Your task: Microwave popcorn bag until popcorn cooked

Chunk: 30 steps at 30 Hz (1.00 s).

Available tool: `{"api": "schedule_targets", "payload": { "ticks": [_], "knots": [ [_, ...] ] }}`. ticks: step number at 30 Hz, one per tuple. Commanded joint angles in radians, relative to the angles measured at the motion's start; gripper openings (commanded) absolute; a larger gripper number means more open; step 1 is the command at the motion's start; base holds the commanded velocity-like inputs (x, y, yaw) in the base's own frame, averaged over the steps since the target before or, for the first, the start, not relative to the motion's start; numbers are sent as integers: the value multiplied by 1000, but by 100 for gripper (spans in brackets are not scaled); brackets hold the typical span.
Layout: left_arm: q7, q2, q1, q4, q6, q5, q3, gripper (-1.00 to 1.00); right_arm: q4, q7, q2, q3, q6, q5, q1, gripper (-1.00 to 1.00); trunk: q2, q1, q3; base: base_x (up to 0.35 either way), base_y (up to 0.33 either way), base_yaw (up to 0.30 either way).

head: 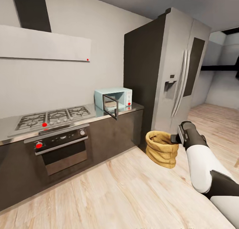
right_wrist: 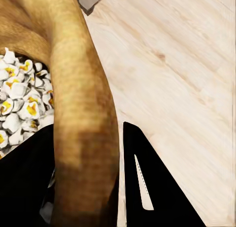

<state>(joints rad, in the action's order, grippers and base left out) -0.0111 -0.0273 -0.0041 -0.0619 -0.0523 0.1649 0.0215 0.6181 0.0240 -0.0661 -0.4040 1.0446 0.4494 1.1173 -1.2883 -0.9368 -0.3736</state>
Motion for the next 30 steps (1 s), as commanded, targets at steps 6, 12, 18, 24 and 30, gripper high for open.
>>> {"api": "schedule_targets", "payload": {
  "ticks": [6,12,18,24,30],
  "knots": [
    [-1,0,0,1,-3,7,2,100,0,5,-6,-3,3,4,1,-100,-1,0,-1,0,0,-249],
    [-1,0,0,1,-3,7,3,100,0,5,-4,-3,3,5,1,-100,-1,0,-1,0,0,-249],
    [-2,0,0,2,-2,3,-3,100,0,4,-4,-2,3,7,1,-100,-1,0,-1,67,-37,-137],
    [-3,0,0,2,7,1,-5,100,6,3,-3,-2,3,8,1,-100,-1,0,-1,270,-158,-5],
    [-3,0,0,2,11,-1,-5,100,6,3,-2,-2,3,6,1,-100,-1,0,-1,291,-178,0]
  ]
}}
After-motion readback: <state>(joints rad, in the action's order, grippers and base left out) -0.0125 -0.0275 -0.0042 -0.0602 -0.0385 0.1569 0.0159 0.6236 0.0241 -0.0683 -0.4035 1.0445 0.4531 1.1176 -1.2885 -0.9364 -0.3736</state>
